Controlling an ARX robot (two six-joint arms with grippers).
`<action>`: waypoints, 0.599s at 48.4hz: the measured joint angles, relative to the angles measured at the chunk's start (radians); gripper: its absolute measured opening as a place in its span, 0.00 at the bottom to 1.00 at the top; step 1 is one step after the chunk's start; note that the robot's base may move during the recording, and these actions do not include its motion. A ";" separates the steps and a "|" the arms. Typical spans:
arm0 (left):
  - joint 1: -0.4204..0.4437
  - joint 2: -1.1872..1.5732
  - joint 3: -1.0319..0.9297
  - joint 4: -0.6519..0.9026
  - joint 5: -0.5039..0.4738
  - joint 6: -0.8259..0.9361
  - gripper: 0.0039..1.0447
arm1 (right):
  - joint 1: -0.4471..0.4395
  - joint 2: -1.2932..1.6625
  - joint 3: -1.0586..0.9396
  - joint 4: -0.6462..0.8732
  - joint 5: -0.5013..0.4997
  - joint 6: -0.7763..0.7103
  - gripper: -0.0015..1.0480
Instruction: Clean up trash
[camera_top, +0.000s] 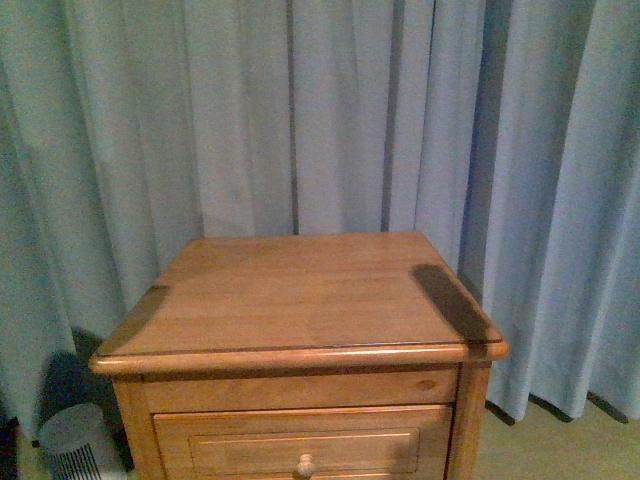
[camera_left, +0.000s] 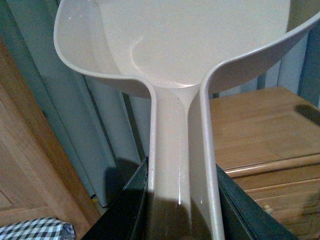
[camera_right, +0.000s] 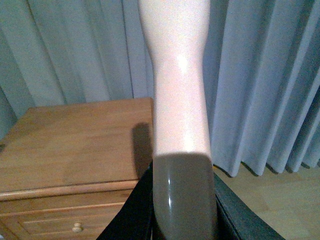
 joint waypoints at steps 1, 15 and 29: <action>0.000 0.000 0.000 0.000 0.000 0.000 0.27 | 0.007 -0.023 -0.005 -0.009 0.011 0.000 0.19; 0.000 0.000 0.000 0.000 0.000 0.000 0.27 | 0.053 -0.137 -0.064 -0.019 0.100 -0.029 0.19; 0.000 0.000 0.000 0.000 0.000 0.000 0.27 | 0.051 -0.166 -0.098 -0.047 0.111 -0.033 0.19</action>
